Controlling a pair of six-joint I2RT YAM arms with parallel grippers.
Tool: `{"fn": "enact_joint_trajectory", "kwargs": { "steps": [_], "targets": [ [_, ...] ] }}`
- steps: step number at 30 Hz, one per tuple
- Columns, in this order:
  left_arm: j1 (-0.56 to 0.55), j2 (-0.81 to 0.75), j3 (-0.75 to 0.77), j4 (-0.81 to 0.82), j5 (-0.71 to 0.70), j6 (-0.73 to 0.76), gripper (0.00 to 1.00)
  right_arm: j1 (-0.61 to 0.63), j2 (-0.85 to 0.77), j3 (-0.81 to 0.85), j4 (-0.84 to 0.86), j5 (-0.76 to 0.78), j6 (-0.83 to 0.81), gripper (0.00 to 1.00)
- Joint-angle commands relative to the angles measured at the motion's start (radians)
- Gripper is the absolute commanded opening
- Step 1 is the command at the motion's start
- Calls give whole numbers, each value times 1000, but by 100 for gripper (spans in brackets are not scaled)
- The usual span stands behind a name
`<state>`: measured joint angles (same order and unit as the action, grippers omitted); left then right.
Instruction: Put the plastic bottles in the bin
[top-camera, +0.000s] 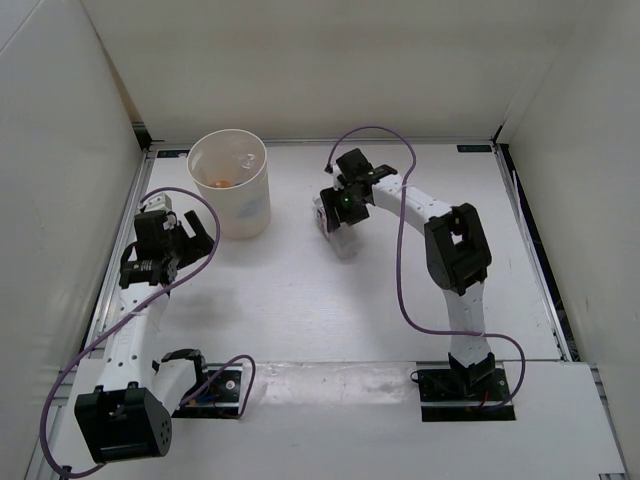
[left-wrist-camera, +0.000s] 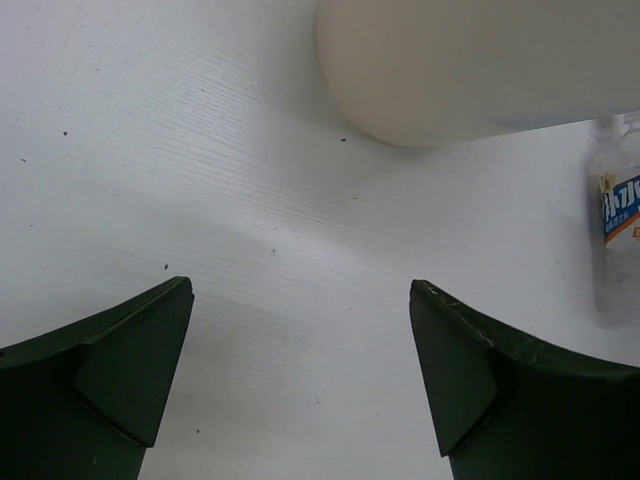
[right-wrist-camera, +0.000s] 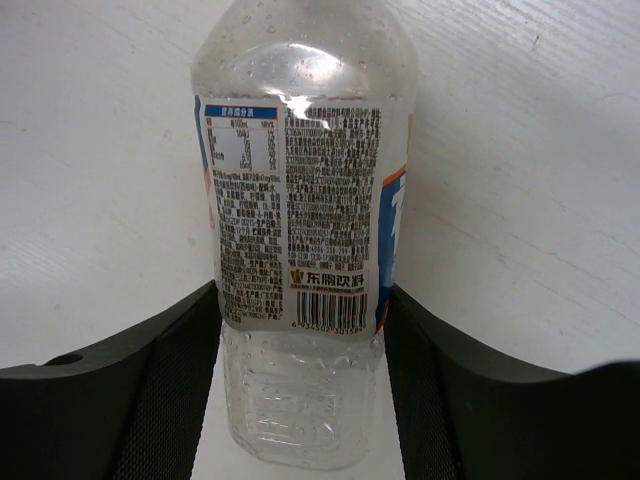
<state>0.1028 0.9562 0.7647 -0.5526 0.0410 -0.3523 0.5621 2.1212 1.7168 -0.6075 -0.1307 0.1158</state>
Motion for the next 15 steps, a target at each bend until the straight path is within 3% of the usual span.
{"fn": "enact_joint_trajectory", "kwargs": {
  "steps": [1,10,15],
  "targets": [
    [0,-22,-10,14,-1,4,100,-5,-52,155,-17,-11,34,0],
    [-2,-25,-11,11,5,6,100,31,-15,611,50,232,82,0],
    [1,-28,-10,13,10,6,100,68,-35,659,247,188,33,0]
  ]
}}
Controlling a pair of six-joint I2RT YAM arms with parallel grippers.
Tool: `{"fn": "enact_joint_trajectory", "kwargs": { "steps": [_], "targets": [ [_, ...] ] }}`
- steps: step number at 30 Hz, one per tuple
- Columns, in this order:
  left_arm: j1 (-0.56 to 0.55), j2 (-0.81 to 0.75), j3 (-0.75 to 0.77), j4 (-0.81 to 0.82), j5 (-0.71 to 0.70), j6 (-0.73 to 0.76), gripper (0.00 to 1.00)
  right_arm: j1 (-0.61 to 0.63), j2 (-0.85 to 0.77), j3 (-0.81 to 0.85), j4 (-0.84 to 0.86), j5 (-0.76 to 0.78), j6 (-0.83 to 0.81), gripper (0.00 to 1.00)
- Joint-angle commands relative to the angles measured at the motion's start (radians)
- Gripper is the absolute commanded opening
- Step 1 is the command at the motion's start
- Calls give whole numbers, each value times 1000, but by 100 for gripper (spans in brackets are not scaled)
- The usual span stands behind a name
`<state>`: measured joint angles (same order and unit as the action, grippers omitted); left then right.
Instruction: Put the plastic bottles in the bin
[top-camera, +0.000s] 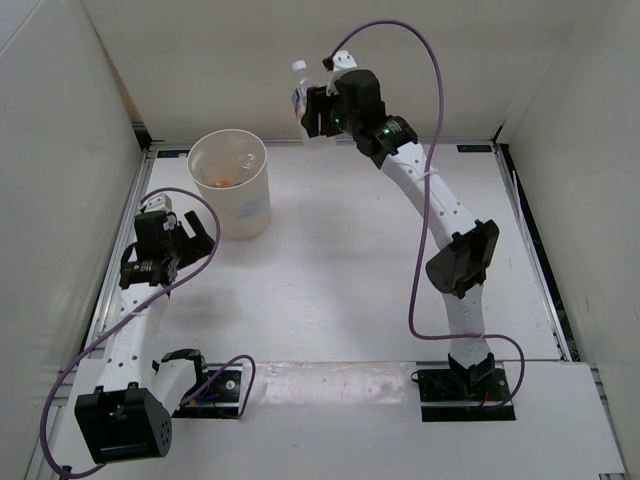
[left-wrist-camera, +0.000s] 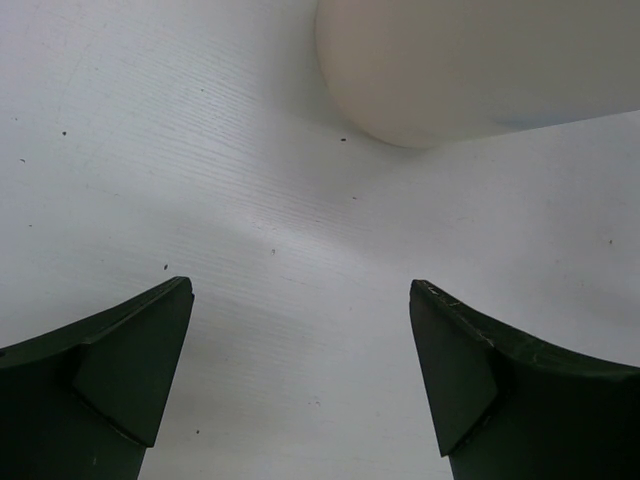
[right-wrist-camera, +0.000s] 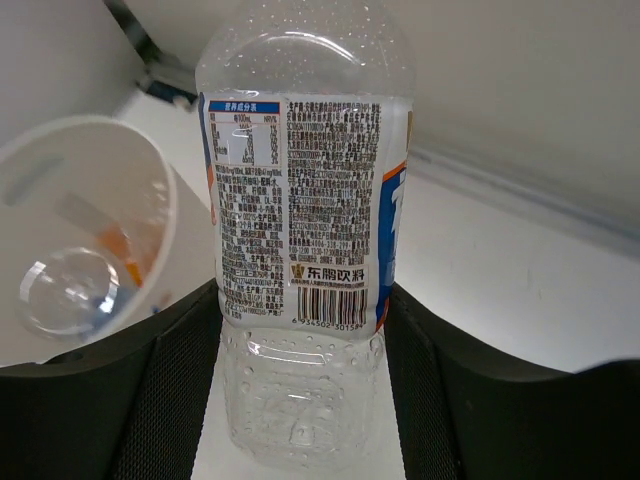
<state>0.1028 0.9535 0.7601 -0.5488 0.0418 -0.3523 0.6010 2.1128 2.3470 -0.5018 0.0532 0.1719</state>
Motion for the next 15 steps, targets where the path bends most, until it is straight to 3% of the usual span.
{"fn": "enact_joint_trajectory", "kwargs": {
  "steps": [1,3,7,15],
  "targets": [
    [0,-25,-5,10,12,4,100,34,-30,28,217,-13,-29,0],
    [-2,-27,-7,10,13,3,100,45,-28,23,363,-119,-40,0],
    [0,-32,-8,9,15,4,100,66,35,78,491,-373,-5,0],
    [-9,-68,28,-100,-13,47,100,155,124,146,563,-426,-20,0]
  ]
}}
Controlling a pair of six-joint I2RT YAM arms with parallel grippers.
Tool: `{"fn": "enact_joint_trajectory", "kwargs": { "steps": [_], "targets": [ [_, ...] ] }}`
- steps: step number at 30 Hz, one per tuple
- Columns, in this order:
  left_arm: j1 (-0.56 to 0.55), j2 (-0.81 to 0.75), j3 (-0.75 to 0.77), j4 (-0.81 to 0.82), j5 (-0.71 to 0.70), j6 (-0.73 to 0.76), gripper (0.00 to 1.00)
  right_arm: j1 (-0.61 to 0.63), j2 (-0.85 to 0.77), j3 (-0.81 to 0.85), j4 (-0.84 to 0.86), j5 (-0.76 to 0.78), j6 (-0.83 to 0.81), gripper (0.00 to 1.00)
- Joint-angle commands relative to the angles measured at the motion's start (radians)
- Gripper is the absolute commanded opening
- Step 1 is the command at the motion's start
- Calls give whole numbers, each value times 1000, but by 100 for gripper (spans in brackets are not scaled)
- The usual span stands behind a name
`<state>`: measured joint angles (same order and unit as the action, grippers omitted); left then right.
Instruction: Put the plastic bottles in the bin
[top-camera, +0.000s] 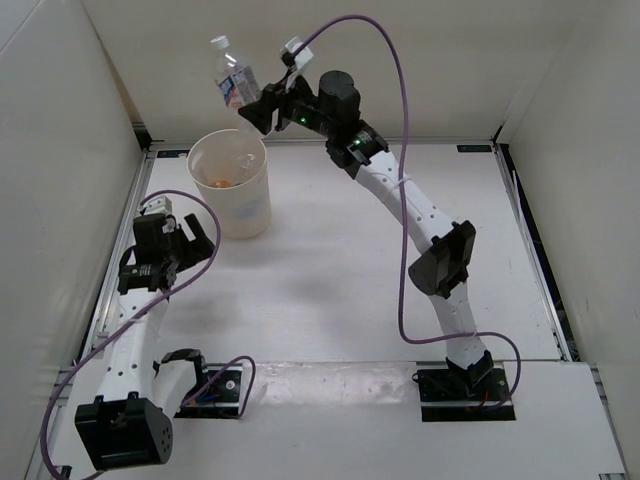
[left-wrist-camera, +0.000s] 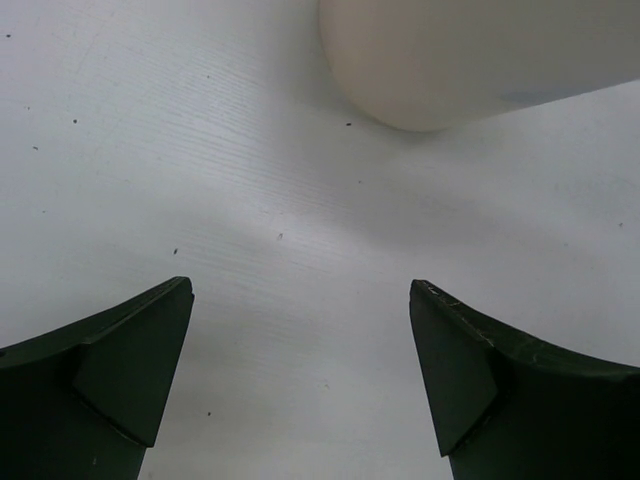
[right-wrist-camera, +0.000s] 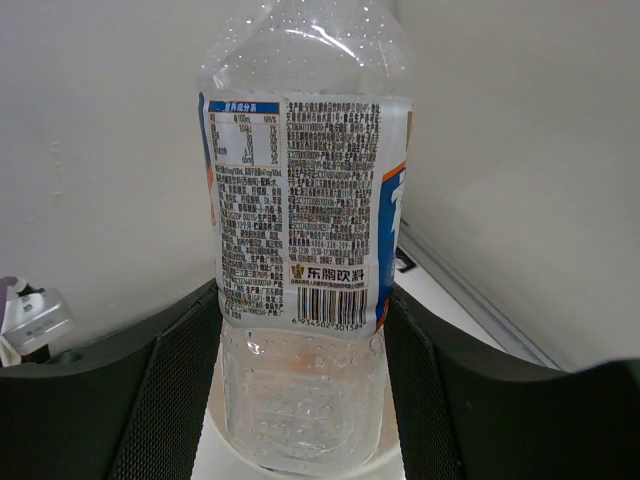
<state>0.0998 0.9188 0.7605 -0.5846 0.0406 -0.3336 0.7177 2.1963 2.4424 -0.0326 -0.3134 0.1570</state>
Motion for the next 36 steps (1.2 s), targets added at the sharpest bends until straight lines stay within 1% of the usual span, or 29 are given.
{"fn": "enact_joint_trajectory", "kwargs": {
  "steps": [1,3,4,6,9,14,17,20,22,23,24,26,27,28,32,36],
  "targets": [
    [-9,-50,36,-78,-13,47,100,45,46,64,94,-62,-2,0],
    [-5,-58,52,-124,-28,65,100,54,65,93,94,-84,-7,0],
    [-6,-67,66,-145,-37,73,100,61,98,102,88,-96,-19,0],
    [-6,-67,86,-161,-36,85,100,78,126,131,97,-113,-34,0],
    [-8,-61,92,-175,-36,94,100,103,164,135,138,-121,-103,1],
    [-6,-38,92,-158,-36,93,100,121,236,142,177,-109,-120,13],
    [-5,-25,95,-153,-36,93,100,112,276,173,137,-101,-79,16],
    [-5,-12,97,-147,-36,94,100,100,286,155,120,-108,-71,21],
    [-5,-6,99,-144,-36,94,100,91,287,150,109,-108,-70,35],
    [-6,0,100,-144,-36,94,100,85,289,150,109,-108,-71,44],
    [-9,3,102,-146,-36,93,100,83,292,155,111,-105,-70,60],
    [-6,9,102,-138,-36,93,100,83,292,173,120,-93,-73,75],
    [-6,12,102,-135,-36,91,100,85,289,178,132,-90,-73,85],
    [-8,17,106,-132,-39,90,100,83,289,181,140,-82,-73,90],
    [-6,22,100,-120,-36,85,100,86,275,211,190,-73,-60,90],
    [-6,22,97,-116,-36,84,100,86,232,182,217,-69,-42,90]
  ]
}}
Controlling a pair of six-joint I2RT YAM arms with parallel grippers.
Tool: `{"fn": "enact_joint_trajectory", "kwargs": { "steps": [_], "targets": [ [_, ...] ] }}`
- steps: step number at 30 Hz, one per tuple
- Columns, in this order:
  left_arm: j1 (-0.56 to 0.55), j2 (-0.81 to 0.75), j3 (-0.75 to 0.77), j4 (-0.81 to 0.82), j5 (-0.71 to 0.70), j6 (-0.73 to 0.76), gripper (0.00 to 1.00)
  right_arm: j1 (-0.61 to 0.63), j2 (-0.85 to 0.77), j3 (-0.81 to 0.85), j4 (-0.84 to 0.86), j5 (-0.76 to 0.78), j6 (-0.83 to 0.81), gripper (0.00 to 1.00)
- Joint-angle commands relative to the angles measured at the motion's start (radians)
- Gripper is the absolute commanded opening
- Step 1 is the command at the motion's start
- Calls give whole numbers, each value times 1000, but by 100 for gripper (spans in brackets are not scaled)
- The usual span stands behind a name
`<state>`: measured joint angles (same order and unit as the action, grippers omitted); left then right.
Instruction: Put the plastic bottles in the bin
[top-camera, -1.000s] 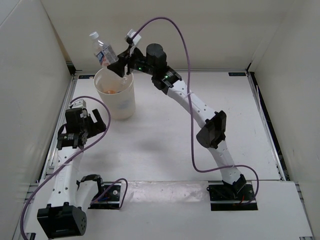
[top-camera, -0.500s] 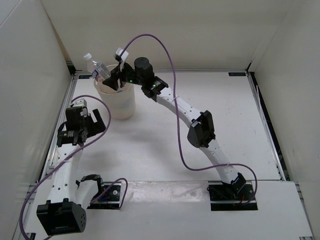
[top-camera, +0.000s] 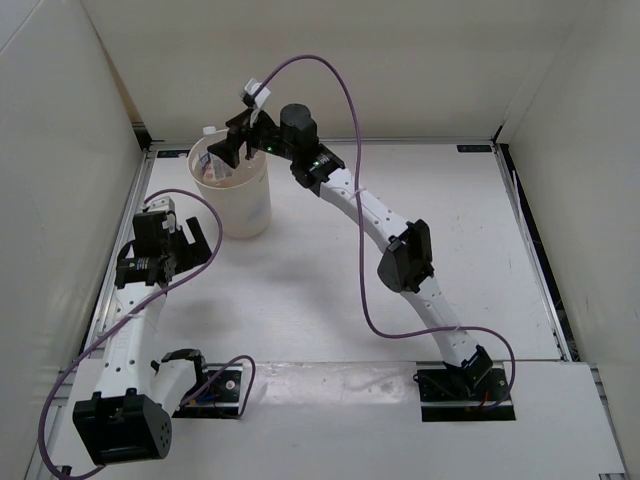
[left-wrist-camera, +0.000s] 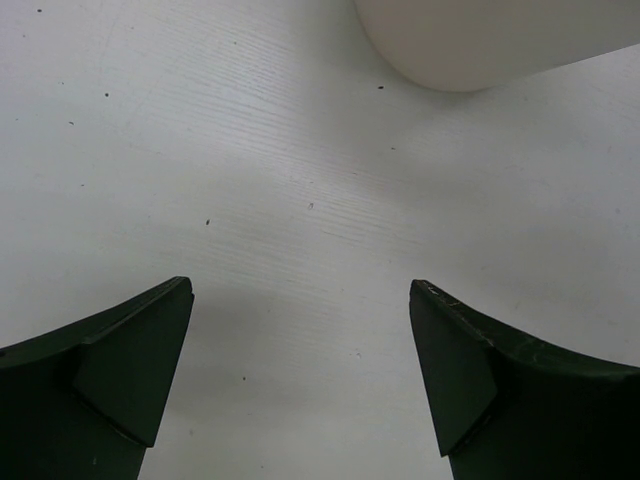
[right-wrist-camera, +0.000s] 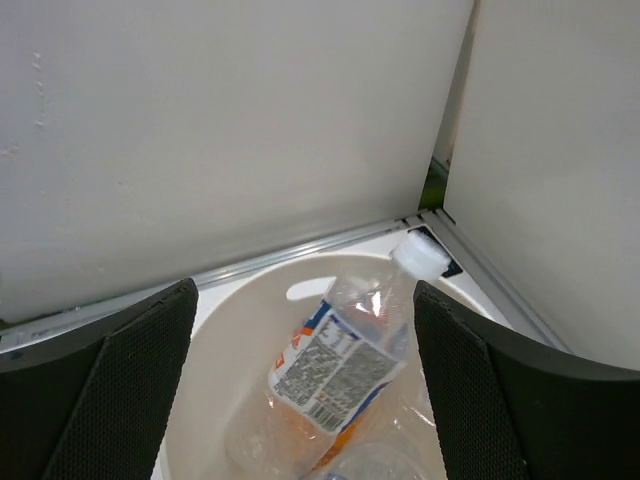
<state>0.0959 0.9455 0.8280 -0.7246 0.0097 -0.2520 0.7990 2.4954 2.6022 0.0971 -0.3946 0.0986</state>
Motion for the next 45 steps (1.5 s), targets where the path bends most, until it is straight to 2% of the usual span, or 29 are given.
{"fn": "enact_joint_trajectory", "kwargs": {
  "steps": [1,3,9,11,14,15,16,18,19,21,22,23,25,28,29,31,32,33,36,38,39,41,43,45],
  "targets": [
    [-2,-5,30,27,-5,0,100,3,-94,6,104,23,18,90],
    [-4,-4,26,36,-5,0,100,5,-113,-25,130,62,1,90],
    [-5,-14,33,50,-5,14,100,-27,-162,-45,181,353,-94,90],
    [-4,-22,36,45,-7,16,100,-41,-152,4,135,504,-85,90],
    [7,-21,34,42,-7,10,100,-87,-173,-14,55,580,-66,90],
    [13,-16,33,45,-5,4,100,-119,-202,-33,35,595,-47,90],
    [37,-14,30,53,-7,-7,100,-132,-216,-128,-27,597,-15,90],
    [59,-17,23,74,-5,-12,100,-188,-306,-212,-60,599,50,90],
    [91,-20,34,71,-5,3,100,-204,-326,-306,-139,591,102,90],
    [116,-22,66,62,-74,36,100,-282,-408,-338,-206,536,174,90],
    [116,-17,82,54,-124,37,100,-308,-420,-347,-321,507,229,90],
    [117,-10,89,54,-154,37,100,-345,-459,-353,-359,446,234,90],
    [116,1,86,60,-183,14,100,-382,-496,-389,-472,457,199,90],
    [122,30,53,115,-139,-32,100,-419,-581,-474,-594,477,179,90],
    [126,38,40,126,-133,-52,100,-438,-611,-541,-685,476,178,90],
    [136,49,19,175,-131,-90,100,-484,-656,-588,-749,468,182,90],
    [146,58,19,183,-131,-96,100,-498,-714,-728,-773,458,212,90],
    [145,65,16,188,-131,-99,100,-535,-752,-795,-755,368,228,90],
    [145,76,17,212,-132,-82,100,-592,-892,-1021,-746,298,213,90],
    [146,81,7,226,-143,-93,100,-613,-994,-1155,-755,327,202,90],
    [145,81,3,226,-145,-105,100,-623,-1023,-1273,-752,339,202,90],
    [145,79,-7,238,-129,-112,100,-616,-1125,-1335,-758,445,197,90],
    [134,78,-7,226,-126,-104,100,-595,-1217,-1424,-743,488,178,90],
    [120,76,-15,209,-125,-104,100,-555,-1282,-1500,-700,549,88,90]
  ]
}}
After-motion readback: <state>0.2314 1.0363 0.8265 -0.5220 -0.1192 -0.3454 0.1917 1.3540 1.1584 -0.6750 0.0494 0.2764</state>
